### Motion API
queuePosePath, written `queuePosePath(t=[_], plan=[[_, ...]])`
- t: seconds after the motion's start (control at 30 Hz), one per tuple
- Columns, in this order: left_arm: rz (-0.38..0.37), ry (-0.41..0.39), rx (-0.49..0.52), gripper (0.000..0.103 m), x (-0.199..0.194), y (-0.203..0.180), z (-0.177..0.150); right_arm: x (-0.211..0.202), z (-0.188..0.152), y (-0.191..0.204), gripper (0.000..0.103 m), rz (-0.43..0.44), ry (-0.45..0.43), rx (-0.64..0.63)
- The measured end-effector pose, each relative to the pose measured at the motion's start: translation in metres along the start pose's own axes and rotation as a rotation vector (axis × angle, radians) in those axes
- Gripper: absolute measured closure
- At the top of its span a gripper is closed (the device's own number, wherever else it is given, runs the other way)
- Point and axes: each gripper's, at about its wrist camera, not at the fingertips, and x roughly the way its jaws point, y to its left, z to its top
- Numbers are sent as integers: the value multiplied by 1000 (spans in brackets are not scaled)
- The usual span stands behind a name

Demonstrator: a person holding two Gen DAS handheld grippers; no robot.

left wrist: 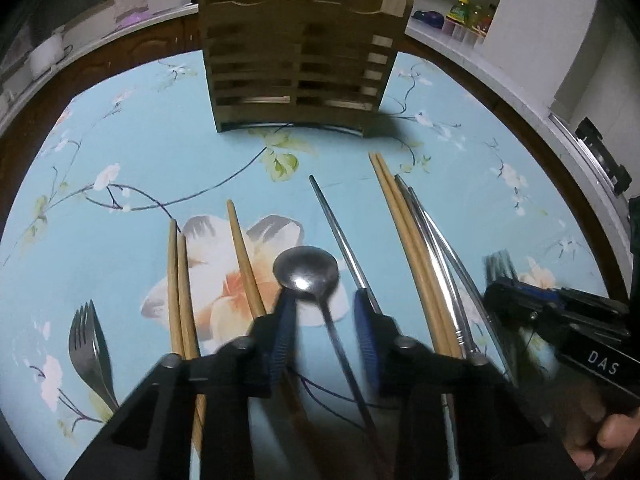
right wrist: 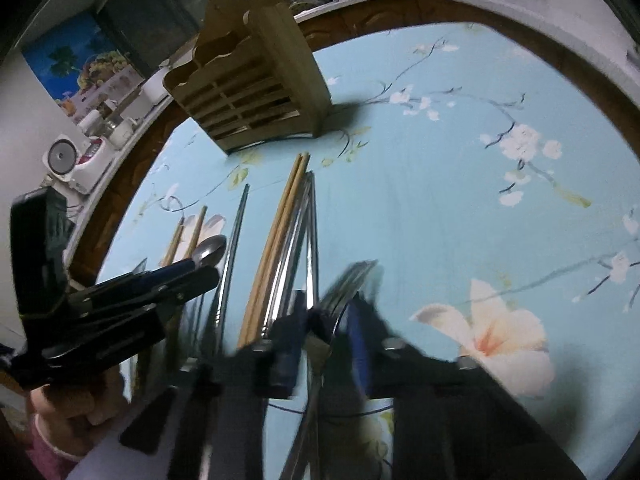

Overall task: Organize utensils
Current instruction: 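Grasp the steel spoon with the left tool while the right tool grasps a steel chopstick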

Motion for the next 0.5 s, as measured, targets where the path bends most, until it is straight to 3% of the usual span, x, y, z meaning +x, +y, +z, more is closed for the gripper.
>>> queuePosePath(t=[0.03,0.07,0.23,0.5], plan=[[-10,3,-2,93,2,0,1,0,0,-1,93,7,-4,2],[-19,4,-7,95,0,2,0,-1,-1,-2,93,20,-4,11],[-53,-23,-22,100,-8,7,-4,-9,-3,3,96,56,-27,22],[-129,-143,-59,101,-69,17,-21,-47,2,24,99,110,-101,-1]])
